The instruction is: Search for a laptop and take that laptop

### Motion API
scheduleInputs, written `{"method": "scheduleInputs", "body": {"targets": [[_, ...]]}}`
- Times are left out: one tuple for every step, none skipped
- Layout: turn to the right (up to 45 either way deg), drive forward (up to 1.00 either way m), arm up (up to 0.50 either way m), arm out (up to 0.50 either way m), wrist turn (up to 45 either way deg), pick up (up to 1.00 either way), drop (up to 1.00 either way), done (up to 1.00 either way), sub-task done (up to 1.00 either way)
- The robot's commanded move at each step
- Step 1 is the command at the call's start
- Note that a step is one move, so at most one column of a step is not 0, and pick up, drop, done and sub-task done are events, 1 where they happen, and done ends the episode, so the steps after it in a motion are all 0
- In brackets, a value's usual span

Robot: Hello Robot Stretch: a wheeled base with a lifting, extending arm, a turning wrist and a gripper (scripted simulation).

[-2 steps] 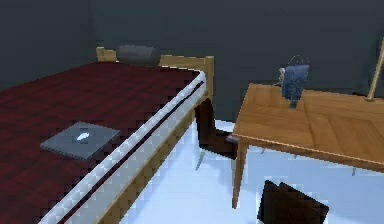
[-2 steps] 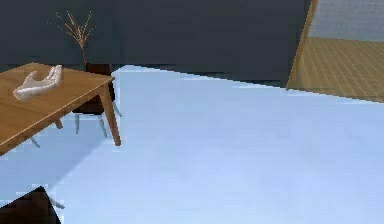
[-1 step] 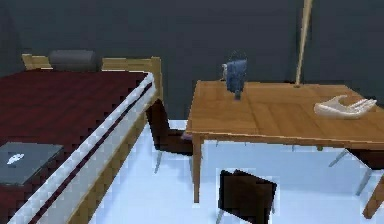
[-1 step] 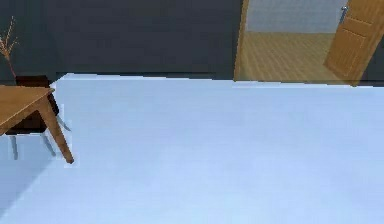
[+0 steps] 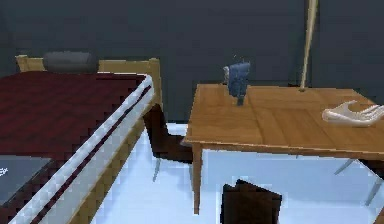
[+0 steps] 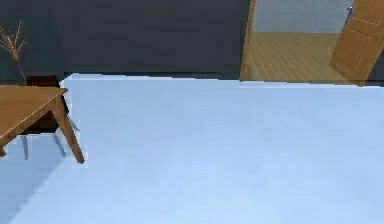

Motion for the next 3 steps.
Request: {"method": "scheduleInputs", "body": {"targets": [[-45.0, 0.0, 0.0, 0.0, 0.0, 0.0, 0.0, 0.0, 0.0], [-45.0, 0.0, 0.0, 0.0, 0.0, 0.0, 0.0, 0.0, 0.0], [-45.0, 0.0, 0.0, 0.0, 0.0, 0.0, 0.0, 0.0, 0.0]]}}
